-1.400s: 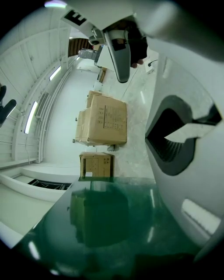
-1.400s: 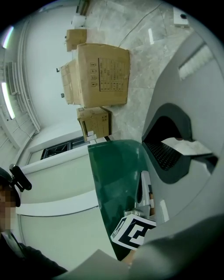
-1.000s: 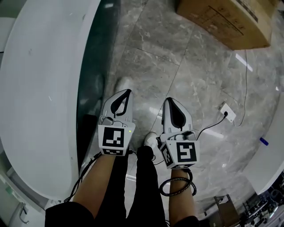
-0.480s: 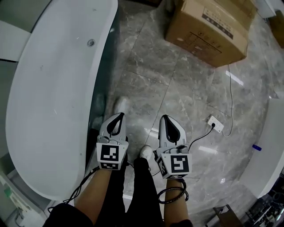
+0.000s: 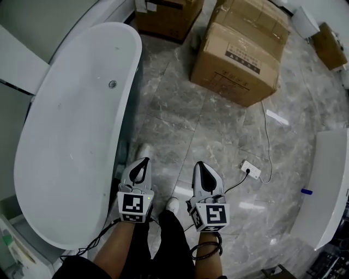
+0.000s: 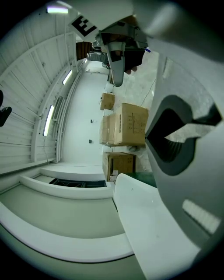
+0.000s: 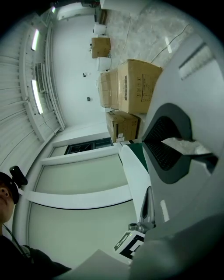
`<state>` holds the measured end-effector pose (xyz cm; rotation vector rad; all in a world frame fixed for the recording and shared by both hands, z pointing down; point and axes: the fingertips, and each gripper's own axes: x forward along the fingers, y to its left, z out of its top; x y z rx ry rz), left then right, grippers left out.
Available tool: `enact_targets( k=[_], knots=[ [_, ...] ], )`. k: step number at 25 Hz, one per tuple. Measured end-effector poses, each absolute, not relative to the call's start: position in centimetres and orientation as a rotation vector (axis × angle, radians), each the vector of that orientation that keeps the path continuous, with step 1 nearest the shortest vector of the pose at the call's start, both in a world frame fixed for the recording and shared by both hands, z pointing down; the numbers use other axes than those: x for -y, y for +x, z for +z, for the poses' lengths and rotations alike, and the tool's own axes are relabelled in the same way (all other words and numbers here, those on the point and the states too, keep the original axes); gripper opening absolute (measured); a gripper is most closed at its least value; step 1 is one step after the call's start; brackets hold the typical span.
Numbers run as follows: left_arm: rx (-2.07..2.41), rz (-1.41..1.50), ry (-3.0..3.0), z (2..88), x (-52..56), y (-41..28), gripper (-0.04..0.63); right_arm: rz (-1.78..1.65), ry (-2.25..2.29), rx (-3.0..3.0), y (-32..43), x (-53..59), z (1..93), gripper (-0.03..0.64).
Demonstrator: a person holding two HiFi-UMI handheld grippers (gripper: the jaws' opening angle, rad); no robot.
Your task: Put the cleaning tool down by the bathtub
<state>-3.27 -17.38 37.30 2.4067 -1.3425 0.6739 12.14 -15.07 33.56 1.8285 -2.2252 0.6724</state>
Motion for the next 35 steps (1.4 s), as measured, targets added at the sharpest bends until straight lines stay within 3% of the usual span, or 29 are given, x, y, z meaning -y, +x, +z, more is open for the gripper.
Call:
enact_targets(
  k=[17,35],
  knots=[
    [1.431,0.625,2.492,25.1,15.7,-2.8,0.000,0.546,1.902,2.326,13.4,14.4,20.6,0.011],
    [1.480,0.534,2.591,15.6,9.6,-2.3,0.000,0.478,1.782,2.431,12.3,7.9,14.2,0.011]
  ],
)
